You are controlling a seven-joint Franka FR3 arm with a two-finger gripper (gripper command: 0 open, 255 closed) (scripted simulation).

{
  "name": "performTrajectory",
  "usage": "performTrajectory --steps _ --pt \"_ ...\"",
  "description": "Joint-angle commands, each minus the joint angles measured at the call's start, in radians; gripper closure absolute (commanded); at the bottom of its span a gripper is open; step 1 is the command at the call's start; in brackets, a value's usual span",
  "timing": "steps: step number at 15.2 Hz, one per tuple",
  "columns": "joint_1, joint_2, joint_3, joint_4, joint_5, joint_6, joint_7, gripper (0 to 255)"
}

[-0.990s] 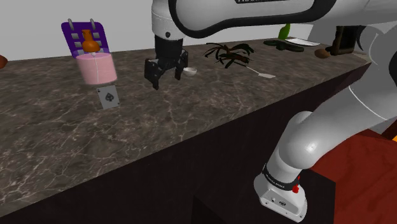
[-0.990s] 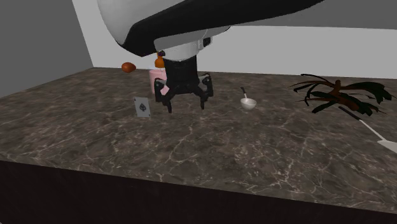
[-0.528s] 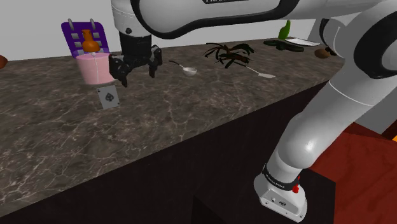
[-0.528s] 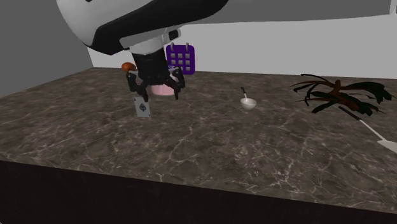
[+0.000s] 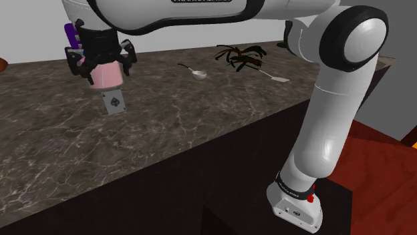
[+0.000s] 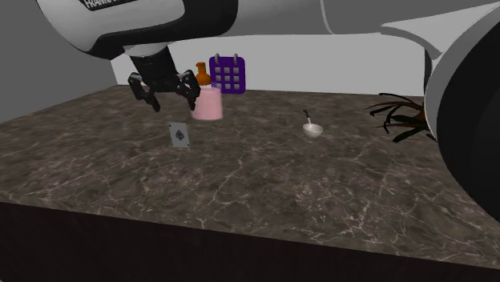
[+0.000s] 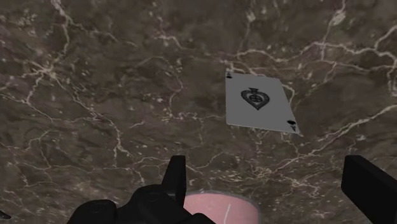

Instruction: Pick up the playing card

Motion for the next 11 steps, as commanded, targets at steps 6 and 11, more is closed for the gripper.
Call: performTrajectory --steps 6,11 --pt "-0.002 0.002 -0.003 -0.083 -0.016 0.082 0.041 0" --pt "-0.004 0.001 -0.003 -0.093 -0.016 0.091 0.042 255"
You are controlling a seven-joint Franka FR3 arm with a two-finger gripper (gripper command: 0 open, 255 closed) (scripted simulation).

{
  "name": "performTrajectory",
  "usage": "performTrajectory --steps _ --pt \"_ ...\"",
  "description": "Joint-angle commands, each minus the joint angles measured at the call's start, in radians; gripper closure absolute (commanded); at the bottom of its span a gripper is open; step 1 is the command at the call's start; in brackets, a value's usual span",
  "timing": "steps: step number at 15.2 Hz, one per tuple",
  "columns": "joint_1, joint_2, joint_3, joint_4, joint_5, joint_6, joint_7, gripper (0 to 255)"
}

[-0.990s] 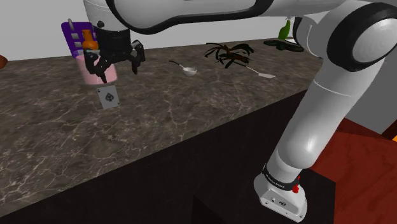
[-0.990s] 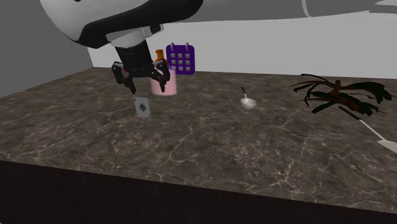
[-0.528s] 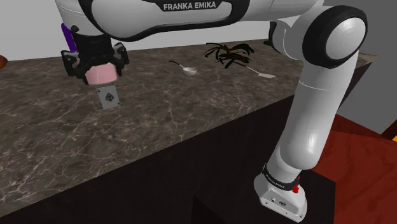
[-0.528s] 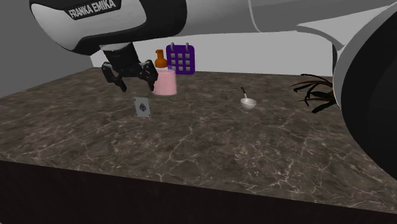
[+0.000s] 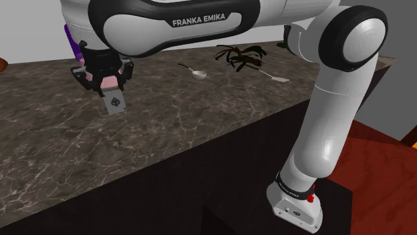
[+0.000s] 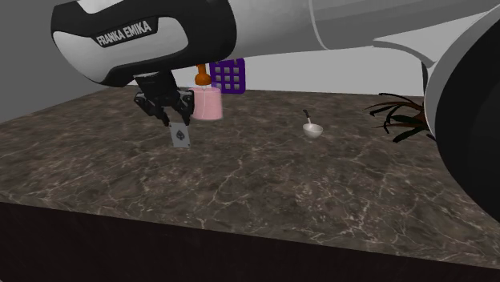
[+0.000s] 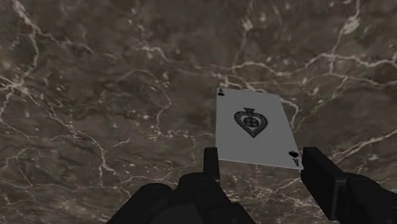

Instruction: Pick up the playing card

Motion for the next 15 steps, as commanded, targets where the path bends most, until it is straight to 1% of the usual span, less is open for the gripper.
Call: performTrajectory --steps 1,7,15 --pt "0.000 0.000 0.000 -0.001 0.000 0.001 0.000 255" --pt "0.001 0.001 0.001 -0.001 0.000 0.000 0.001 255" --pt "0.022 0.029 0.007 0.136 -0.011 -0.113 -0.026 255"
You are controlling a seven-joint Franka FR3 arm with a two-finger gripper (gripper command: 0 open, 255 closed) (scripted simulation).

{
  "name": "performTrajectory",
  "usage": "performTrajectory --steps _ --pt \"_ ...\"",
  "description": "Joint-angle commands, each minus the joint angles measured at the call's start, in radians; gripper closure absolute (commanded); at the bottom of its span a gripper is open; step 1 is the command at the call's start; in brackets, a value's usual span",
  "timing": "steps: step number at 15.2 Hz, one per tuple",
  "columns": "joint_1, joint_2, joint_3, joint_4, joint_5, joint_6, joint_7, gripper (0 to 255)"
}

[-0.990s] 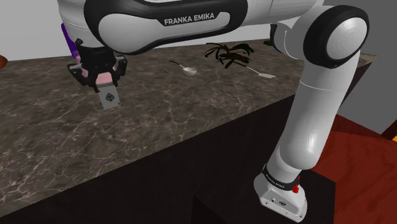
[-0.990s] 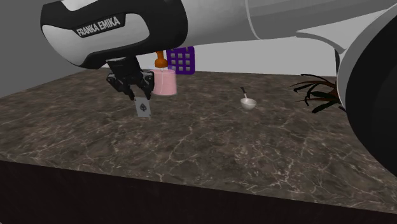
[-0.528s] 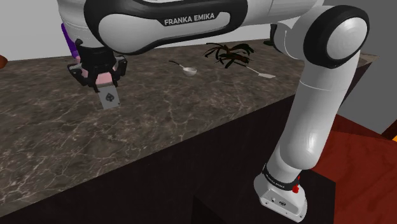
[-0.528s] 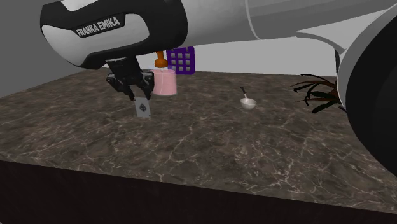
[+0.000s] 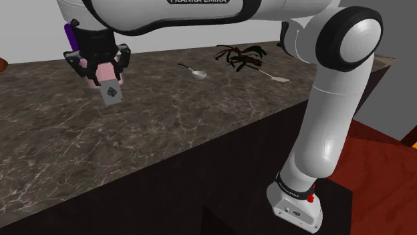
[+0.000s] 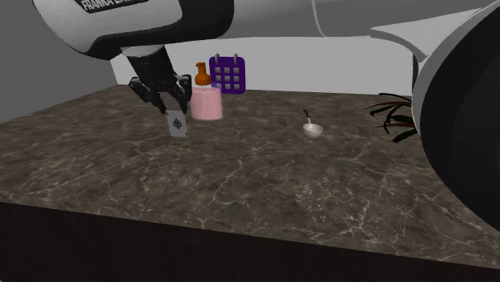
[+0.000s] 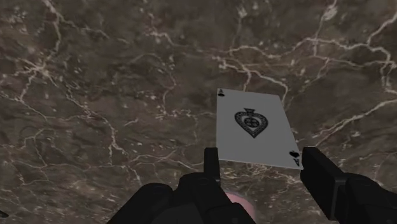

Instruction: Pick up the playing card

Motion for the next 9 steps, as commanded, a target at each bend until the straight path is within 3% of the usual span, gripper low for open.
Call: performTrajectory --steps 1,9 --pt "0.006 0.008 0.001 0.036 -0.004 -0.030 -0.007 255" --pt "0.038 0.049 0.006 0.167 -0.031 -0.129 -0.024 255"
